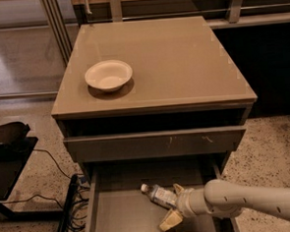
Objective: Pick blue plastic bottle from middle drawer and place on counter
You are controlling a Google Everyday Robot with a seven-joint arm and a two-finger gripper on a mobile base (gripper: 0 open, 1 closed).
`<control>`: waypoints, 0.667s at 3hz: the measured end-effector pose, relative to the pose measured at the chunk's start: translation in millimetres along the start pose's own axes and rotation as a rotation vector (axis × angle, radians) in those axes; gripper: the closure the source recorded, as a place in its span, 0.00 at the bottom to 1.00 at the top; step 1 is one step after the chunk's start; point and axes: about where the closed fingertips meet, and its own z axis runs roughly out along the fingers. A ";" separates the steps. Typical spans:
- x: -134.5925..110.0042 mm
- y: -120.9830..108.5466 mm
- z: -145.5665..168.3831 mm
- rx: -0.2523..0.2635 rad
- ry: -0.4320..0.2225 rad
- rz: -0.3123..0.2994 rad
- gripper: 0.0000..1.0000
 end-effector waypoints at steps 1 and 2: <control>-0.4 -4.1 1.0 0.016 -0.003 0.001 0.19; -0.4 -4.1 1.0 0.016 -0.003 0.001 0.42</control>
Offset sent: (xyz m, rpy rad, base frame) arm 0.0040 -0.0010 -0.0009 -0.0044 -0.0103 -0.0123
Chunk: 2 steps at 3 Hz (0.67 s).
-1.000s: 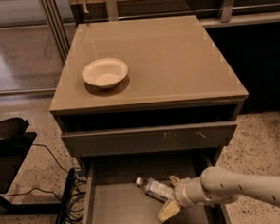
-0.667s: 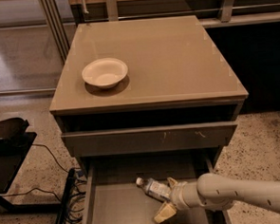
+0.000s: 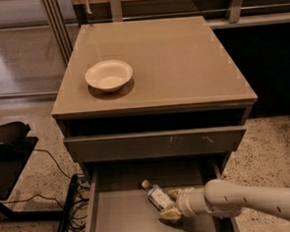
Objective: Pick blue plastic bottle from middle drawer and place on counter
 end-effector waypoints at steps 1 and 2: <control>0.0 0.0 0.0 0.000 0.000 0.000 0.65; 0.0 0.0 0.0 0.000 0.000 0.000 0.88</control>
Offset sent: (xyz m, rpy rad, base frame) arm 0.0000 0.0000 0.0000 0.0000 0.0000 0.0000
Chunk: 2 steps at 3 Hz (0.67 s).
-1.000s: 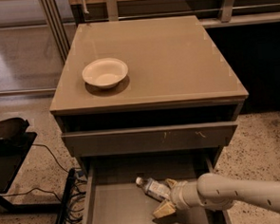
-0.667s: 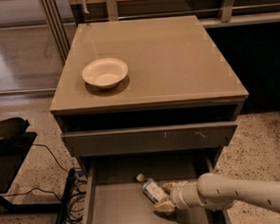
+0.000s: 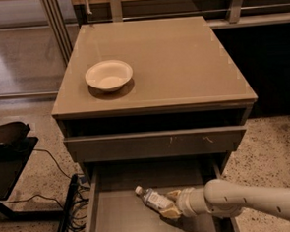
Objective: Pick blue plastic bottle from middle drawer and place on counter
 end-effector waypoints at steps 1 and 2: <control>1.7 -3.0 -4.7 -0.014 0.004 0.016 1.00; -5.1 -15.5 -32.0 -0.021 -0.028 0.035 1.00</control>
Offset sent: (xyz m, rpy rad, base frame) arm 0.0104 -0.0593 0.0567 0.0948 0.0386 -0.0310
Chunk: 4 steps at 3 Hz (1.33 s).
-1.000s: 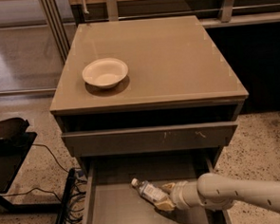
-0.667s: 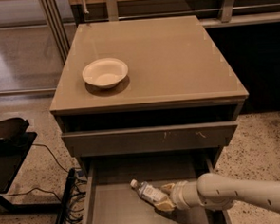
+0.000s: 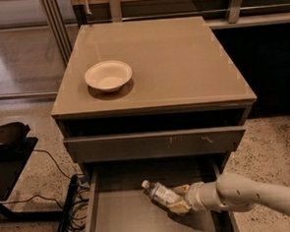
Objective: Pick blue plastic bottle from middle drawer and place on counter
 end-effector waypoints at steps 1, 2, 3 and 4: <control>-8.7 -9.4 -33.7 -0.015 -0.033 0.012 1.00; -19.6 -15.7 -65.1 -0.060 -0.048 0.002 1.00; -42.9 -10.6 -106.0 -0.118 -0.040 -0.073 1.00; -80.8 -6.7 -158.4 -0.129 -0.023 -0.176 1.00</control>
Offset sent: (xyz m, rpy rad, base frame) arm 0.0033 -0.0655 0.0956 0.1153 0.0395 0.0933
